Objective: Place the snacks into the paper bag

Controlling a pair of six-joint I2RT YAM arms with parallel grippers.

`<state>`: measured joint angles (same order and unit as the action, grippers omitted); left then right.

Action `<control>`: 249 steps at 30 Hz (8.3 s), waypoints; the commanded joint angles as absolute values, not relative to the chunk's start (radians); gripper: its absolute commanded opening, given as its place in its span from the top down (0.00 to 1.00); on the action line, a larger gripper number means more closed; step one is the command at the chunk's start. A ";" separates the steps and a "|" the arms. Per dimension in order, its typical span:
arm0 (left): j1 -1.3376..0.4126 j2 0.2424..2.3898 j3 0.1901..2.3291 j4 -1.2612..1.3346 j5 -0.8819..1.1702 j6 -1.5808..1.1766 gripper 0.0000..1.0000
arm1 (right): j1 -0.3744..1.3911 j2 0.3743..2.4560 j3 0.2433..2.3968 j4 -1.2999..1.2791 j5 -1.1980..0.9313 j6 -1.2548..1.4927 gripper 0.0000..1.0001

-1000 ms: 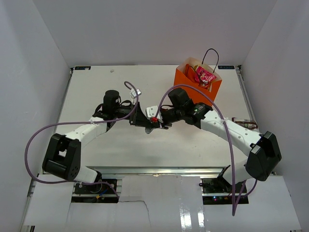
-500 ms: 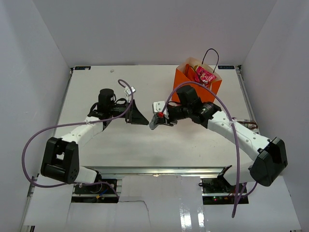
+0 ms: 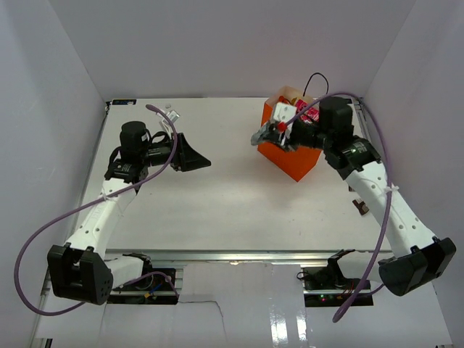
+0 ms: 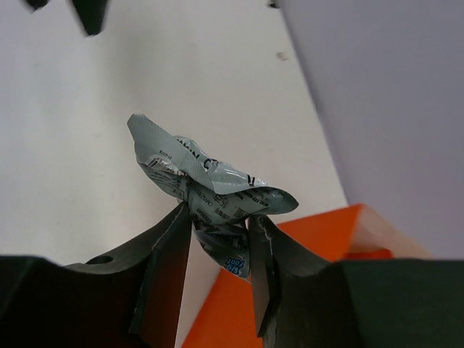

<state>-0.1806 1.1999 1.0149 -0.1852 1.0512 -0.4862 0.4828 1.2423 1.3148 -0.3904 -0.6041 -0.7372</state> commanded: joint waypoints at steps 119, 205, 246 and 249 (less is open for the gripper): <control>-0.181 0.857 0.676 -0.252 0.621 -0.603 0.02 | -0.330 1.118 1.109 -0.451 -0.856 -0.471 0.92; -0.183 0.959 0.715 -0.241 0.638 -0.629 0.02 | -0.295 1.766 1.042 -0.279 0.322 0.443 0.32; -0.181 0.841 0.657 -0.230 0.653 -0.615 0.02 | 0.049 1.242 1.465 -0.298 -0.582 -0.604 0.92; -0.181 0.822 0.641 -0.232 0.652 -0.623 0.02 | 0.080 1.287 1.488 -0.282 -0.545 -0.632 0.91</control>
